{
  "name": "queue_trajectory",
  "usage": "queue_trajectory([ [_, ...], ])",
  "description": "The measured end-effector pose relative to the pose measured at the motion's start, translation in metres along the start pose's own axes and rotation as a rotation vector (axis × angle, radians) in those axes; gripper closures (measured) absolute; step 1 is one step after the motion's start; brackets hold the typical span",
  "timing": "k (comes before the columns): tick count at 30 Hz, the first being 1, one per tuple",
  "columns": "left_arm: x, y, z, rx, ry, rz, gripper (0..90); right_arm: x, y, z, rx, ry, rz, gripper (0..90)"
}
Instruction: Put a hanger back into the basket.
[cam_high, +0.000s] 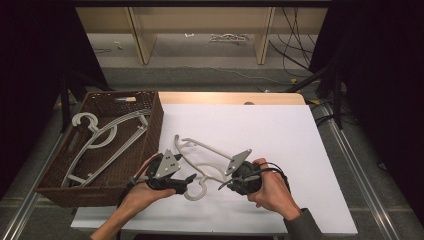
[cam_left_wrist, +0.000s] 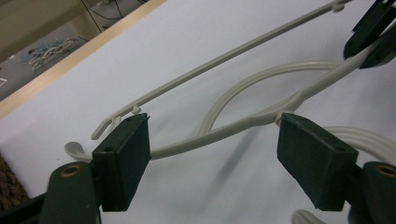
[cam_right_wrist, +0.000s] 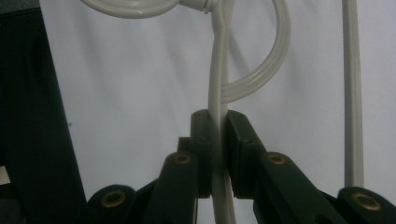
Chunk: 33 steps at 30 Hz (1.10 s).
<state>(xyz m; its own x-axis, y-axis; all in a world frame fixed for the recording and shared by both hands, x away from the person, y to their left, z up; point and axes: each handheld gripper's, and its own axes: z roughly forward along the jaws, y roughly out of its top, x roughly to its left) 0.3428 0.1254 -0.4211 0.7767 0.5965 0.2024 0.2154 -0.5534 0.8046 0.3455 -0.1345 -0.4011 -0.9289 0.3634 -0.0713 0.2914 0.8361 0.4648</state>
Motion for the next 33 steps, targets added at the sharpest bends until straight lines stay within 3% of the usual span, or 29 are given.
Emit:
queue_trajectory([
  [1,0.0,0.0,0.002,0.016,-0.008,-0.007,26.2,0.002,0.001,-0.002,0.0,0.001,-0.004,82.5],
  [4,0.001,0.0,0.009,0.059,-0.028,0.039,30.9,0.005,0.002,-0.006,0.0,0.002,-0.016,82.6],
  [13,0.005,0.0,0.014,0.072,-0.077,0.099,35.4,0.011,0.006,-0.015,0.002,0.013,-0.063,82.6],
  [16,0.005,-0.001,0.014,0.096,-0.113,0.14,37.9,0.011,0.006,-0.017,0.002,0.01,-0.064,82.7],
  [18,0.006,-0.001,0.015,0.112,-0.112,0.166,38.1,0.01,0.005,-0.019,-0.007,0.014,-0.066,82.7],
  [23,0.006,-0.001,0.022,0.095,-0.139,0.19,39.6,0.011,0.005,-0.023,-0.016,0.02,-0.089,82.7],
  [26,0.007,-0.001,0.027,0.105,-0.181,0.212,40.9,0.01,0.004,-0.025,-0.028,0.028,-0.091,82.7],
  [33,0.007,0.003,0.028,0.102,-0.22,0.246,57.3,0.01,0.003,-0.027,-0.039,0.044,-0.093,82.8],
])
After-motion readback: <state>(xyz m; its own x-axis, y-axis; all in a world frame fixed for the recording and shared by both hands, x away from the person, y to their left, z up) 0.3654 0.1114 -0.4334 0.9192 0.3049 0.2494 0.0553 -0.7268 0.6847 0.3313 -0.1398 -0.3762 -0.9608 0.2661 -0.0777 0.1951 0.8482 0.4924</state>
